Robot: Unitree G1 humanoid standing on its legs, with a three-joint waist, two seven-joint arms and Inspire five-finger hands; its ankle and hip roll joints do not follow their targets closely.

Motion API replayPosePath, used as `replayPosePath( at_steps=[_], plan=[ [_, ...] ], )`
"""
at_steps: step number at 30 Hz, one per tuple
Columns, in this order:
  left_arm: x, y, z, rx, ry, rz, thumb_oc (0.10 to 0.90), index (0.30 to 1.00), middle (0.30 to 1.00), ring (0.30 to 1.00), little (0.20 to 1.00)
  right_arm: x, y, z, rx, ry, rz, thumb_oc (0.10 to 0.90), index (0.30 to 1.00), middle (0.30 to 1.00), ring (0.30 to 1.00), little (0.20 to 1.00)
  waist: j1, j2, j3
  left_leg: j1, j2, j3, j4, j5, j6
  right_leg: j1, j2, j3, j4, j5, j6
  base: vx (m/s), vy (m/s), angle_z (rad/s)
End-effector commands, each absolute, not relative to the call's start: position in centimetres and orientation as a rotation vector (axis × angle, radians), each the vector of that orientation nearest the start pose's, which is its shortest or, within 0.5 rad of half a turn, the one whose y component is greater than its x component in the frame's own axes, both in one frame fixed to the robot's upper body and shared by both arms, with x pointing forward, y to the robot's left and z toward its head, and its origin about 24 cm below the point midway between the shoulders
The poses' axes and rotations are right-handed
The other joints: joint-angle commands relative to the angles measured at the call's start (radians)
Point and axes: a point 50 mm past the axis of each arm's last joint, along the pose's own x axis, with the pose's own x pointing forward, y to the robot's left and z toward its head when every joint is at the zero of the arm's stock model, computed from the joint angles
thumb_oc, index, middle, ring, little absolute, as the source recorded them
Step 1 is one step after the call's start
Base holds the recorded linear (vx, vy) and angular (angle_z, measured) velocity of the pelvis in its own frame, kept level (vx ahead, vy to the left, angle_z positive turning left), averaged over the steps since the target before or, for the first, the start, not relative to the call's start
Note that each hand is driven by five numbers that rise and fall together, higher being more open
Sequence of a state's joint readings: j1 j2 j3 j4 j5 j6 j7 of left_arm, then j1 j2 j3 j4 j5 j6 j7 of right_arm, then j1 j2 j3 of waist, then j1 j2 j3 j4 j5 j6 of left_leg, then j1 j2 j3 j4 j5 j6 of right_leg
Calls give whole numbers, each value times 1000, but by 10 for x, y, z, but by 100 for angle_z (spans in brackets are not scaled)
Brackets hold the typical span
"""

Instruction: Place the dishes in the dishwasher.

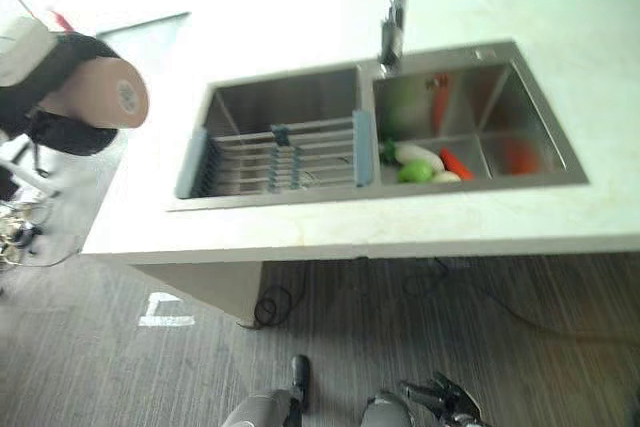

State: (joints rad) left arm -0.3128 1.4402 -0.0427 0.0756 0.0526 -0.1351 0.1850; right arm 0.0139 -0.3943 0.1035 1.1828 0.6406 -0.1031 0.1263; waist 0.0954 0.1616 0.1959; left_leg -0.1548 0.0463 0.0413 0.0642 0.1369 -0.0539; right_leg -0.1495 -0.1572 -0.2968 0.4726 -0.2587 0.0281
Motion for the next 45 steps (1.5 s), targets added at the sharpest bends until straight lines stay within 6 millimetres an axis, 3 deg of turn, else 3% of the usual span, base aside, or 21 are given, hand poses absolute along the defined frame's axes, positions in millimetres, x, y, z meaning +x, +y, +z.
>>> replayPosePath(
  at_steps=[1, 4, 7, 9, 10, 13, 15, 16, 18, 24, 25, 27, 30, 33, 34, 36, 37, 41, 44, 45],
  plan=[
    [227, 339, 378, 1325, -743, 594, 400, 300, 300, 300, 300, 128, -293, -125, 170, 886, -320, 800, 900, 900, 900, 900, -22, -13, 20, 10, -23, 42, 236, -248, 2, 65, 23, 3, -173, 90, 83, -4, -59, 20],
    [214, 358, 368, 1270, -698, 635, 400, 300, 300, 300, 300, 127, -296, -124, 136, 916, -308, 800, 900, 900, 900, 900, -10, 0, 19, 8, 16, 91, 236, -234, -25, 101, 23, -49, -173, 67, 79, -59, -42, 43],
    [200, 380, 349, 1177, -633, 693, 400, 300, 300, 300, 300, 123, -299, -126, 93, 938, -311, 800, 900, 900, 900, 900, 17, 4, 35, -54, 57, 105, 236, -178, -61, 128, 20, -94, -173, 54, 80, -201, 4, 127],
    [192, 392, 328, 1115, -605, 726, 400, 300, 300, 300, 300, 124, -298, -126, 101, 931, -342, 800, 900, 900, 900, 900, 31, -11, 35, -39, 79, 143, 236, -179, -48, 129, -5, -138, -173, 61, 79, -268, 50, 126],
    [190, 395, 315, 1079, -601, 730, 400, 300, 300, 300, 300, 123, -298, -127, 126, 919, -370, 800, 900, 900, 900, 900, 25, -28, 28, -1, 86, 179, 236, -213, -48, 137, -22, -150, -173, 45, 85, -297, 104, 69],
    [195, 389, 292, 1028, -606, 702, 400, 300, 300, 300, 300, 118, -297, -128, 179, 891, -417, 800, 900, 900, 900, 900, 6, -52, 18, 53, 110, 298, 236, -244, -26, 142, -61, -230, -173, 63, 83, -288, 176, 121],
    [204, 377, 280, 986, -627, 650, 400, 300, 300, 300, 300, 113, -295, -130, 215, 874, -453, 800, 900, 900, 900, 900, -16, -58, 2, 87, 145, 413, 236, -261, -23, 152, -90, -308, -173, 81, 89, -266, 314, 183],
    [208, 372, 276, 977, -626, 635, 400, 300, 300, 300, 300, 112, -294, -130, 219, 876, -457, 800, 900, 900, 900, 900, -20, -59, -4, 91, 146, 425, 236, -266, -23, 153, -97, -321, -173, 86, 92, -165, 502, 239],
    [224, 345, 251, 981, -609, 555, 400, 300, 300, 300, 300, 116, -283, -132, 211, 887, -422, 800, 900, 900, 900, 900, 15, -56, -16, 89, 69, 347, 236, -318, 19, 154, -134, -318, -173, 119, 115, -51, 647, 226],
    [229, 322, 241, 1013, -628, 485, 400, 300, 300, 300, 300, 142, -259, -129, 208, 836, -318, 800, 900, 900, 900, 900, 60, -40, -14, 90, 7, 297, 236, -347, 86, 212, -187, -325, -171, 205, 123, 14, 377, 60],
    [231, 319, 239, 1012, -634, 471, 400, 300, 300, 300, 300, 145, -254, -128, 210, 826, -305, 800, 900, 900, 900, 900, 50, -33, -13, 90, 2, 281, 236, -352, 96, 211, -182, -297, -160, 239, 130, 59, 303, 64],
    [237, 312, 237, 1015, -665, 404, 400, 300, 300, 300, 300, 148, -250, -127, 235, 809, -314, 800, 900, 900, 900, 900, 8, -31, -7, 85, -19, 218, 236, -359, 116, 169, -120, -154, -89, 199, 123, 80, 157, 84],
    [251, 295, 245, 1012, -708, 310, 400, 300, 300, 300, 300, 144, -246, -128, 260, 795, -312, 800, 900, 900, 900, 900, -65, -51, 3, 77, -68, 95, 236, -347, 147, 119, 38, 6, -105, 144, 89, 102, 49, 221],
    [256, 290, 252, 1040, -707, 288, 400, 300, 300, 300, 300, 140, -252, -128, 242, 810, -281, 800, 900, 900, 900, 900, -90, -71, 8, 94, -101, 54, 236, -362, 149, 94, 79, 35, -173, 144, 83, 253, 18, 221],
    [258, 287, 256, 1055, -708, 270, 400, 300, 300, 300, 300, 138, -260, -127, 239, 827, -279, 800, 900, 900, 900, 900, -113, -93, 15, 107, -138, 36, 236, -380, 149, -9, 86, 72, -173, 177, 95, 372, -46, 103],
    [259, 284, 260, 1066, -710, 256, 400, 300, 300, 300, 300, 138, -263, -127, 247, 833, -286, 800, 900, 900, 900, 900, -129, -105, 22, 126, -162, 20, 236, -404, 154, -87, 85, 90, -173, 230, 115, 446, -86, 36],
    [261, 283, 268, 1095, -710, 242, 400, 300, 300, 300, 300, 138, -267, -128, 251, 843, -291, 800, 900, 900, 900, 900, -144, -114, 33, 158, -184, -8, 236, -435, 161, -184, 70, 93, -173, 312, 153, 468, -108, 57],
    [260, 288, 271, 1138, -703, 230, 400, 300, 300, 300, 300, 137, -269, -128, 256, 849, -296, 800, 900, 900, 900, 900, -148, -110, 32, 216, -183, -22, 236, -464, 160, -214, 53, 58, -173, 343, 158, 493, -135, 64],
    [259, 291, 268, 1150, -686, 222, 400, 300, 300, 300, 300, 139, -272, -127, 233, 859, -290, 800, 900, 900, 900, 900, -155, -99, 3, 303, -170, -35, 236, -465, 130, -171, 68, 50, -173, 300, 121, 460, -169, 26],
    [258, 291, 267, 1151, -682, 219, 400, 300, 300, 300, 300, 139, -273, -126, 230, 860, -296, 800, 900, 900, 900, 900, -158, -92, -4, 330, -157, -40, 236, -438, 112, -158, 80, 46, -173, 284, 107, 370, -154, 14]
  ],
)
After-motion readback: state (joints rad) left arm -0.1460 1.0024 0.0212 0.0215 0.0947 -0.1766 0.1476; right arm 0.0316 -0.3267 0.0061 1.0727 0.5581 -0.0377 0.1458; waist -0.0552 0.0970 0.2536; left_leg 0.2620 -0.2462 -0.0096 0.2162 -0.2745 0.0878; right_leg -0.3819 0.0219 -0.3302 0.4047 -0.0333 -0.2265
